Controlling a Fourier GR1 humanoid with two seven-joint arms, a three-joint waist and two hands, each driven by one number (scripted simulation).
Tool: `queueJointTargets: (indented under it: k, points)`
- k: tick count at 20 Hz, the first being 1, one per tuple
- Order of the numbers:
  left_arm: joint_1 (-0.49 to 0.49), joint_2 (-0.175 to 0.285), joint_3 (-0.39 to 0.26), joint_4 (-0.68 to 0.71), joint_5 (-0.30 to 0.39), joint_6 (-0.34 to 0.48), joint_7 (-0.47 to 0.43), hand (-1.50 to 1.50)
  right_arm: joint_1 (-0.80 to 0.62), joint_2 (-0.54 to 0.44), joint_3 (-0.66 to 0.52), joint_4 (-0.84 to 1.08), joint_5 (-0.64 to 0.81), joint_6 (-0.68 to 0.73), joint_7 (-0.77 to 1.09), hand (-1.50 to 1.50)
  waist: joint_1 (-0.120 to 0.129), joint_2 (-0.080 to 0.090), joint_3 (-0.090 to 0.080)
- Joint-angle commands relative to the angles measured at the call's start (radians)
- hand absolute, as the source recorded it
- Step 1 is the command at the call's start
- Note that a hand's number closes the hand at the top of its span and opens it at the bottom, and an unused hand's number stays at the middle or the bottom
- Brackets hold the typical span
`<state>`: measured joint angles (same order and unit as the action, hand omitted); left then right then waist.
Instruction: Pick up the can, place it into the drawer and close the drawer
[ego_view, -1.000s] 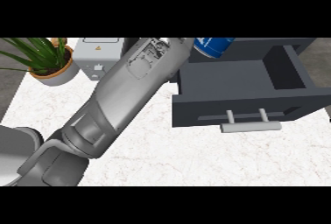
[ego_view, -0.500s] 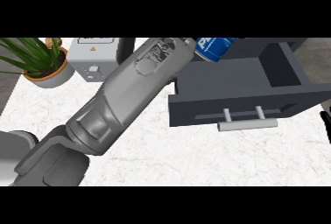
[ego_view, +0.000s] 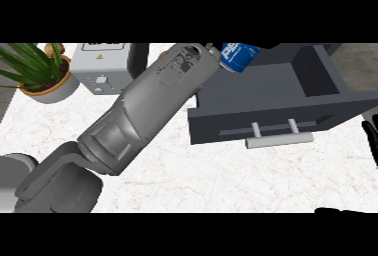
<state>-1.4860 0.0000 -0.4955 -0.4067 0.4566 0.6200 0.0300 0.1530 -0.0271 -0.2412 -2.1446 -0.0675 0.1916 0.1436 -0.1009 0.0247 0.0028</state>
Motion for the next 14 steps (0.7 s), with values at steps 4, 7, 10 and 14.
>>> queueJointTargets:
  k: [4, 7, 10, 14]
  points:
    - [0.028, 0.000, -0.084, 0.032, 0.019, 0.028, -0.051, 1.50, -0.041, -0.013, -0.006, 0.041, 0.015, -0.005, -0.018, -1.50, -0.016, 0.006, 0.001]
    - [0.037, 0.000, -0.096, 0.046, 0.028, 0.055, -0.069, 1.50, -0.067, -0.034, -0.033, 0.032, -0.014, -0.008, 0.011, -1.50, -0.021, 0.006, 0.000]
    - [0.058, 0.000, -0.115, 0.039, 0.046, 0.082, -0.078, -1.50, -0.082, -0.023, 0.005, 0.045, 0.009, -0.006, 0.007, -1.50, -0.027, 0.009, 0.000]
    - [0.071, 0.000, -0.137, 0.036, 0.068, 0.130, -0.065, -1.50, -0.110, -0.023, 0.002, 0.027, 0.005, -0.026, 0.036, -1.50, -0.031, 0.007, 0.000]
